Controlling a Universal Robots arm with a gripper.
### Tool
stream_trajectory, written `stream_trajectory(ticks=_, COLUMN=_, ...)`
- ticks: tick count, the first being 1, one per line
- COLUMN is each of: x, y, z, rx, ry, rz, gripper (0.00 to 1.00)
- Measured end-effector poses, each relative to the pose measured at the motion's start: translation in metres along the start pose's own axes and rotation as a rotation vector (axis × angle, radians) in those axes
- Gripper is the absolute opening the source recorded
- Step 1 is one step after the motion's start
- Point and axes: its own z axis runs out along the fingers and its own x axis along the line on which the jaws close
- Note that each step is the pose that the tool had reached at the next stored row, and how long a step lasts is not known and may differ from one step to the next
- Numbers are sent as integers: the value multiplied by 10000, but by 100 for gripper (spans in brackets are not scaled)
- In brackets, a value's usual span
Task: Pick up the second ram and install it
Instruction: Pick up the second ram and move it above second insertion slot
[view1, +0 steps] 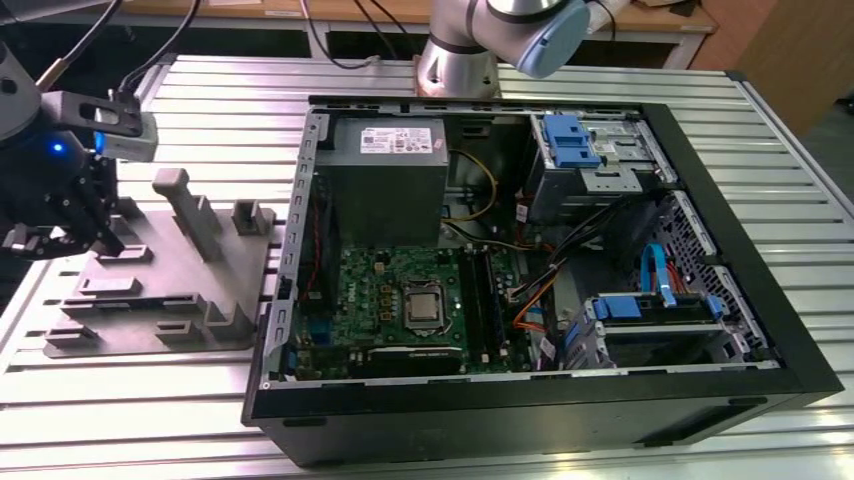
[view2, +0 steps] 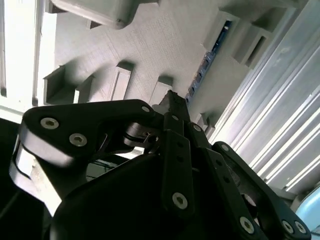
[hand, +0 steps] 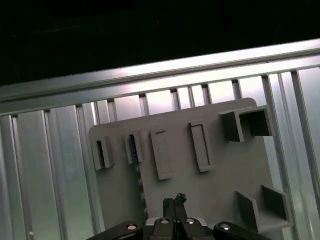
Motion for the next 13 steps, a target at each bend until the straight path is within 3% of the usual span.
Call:
stream_trajectory(ticks=10, x=2, y=-2, z=48, rx=-72, ry=69, rz=-1803, gripper=10)
stream_trajectory(ticks=13, x=4, y=-1, z=72, rx=-76, ry=74, rz=-1881, gripper=10)
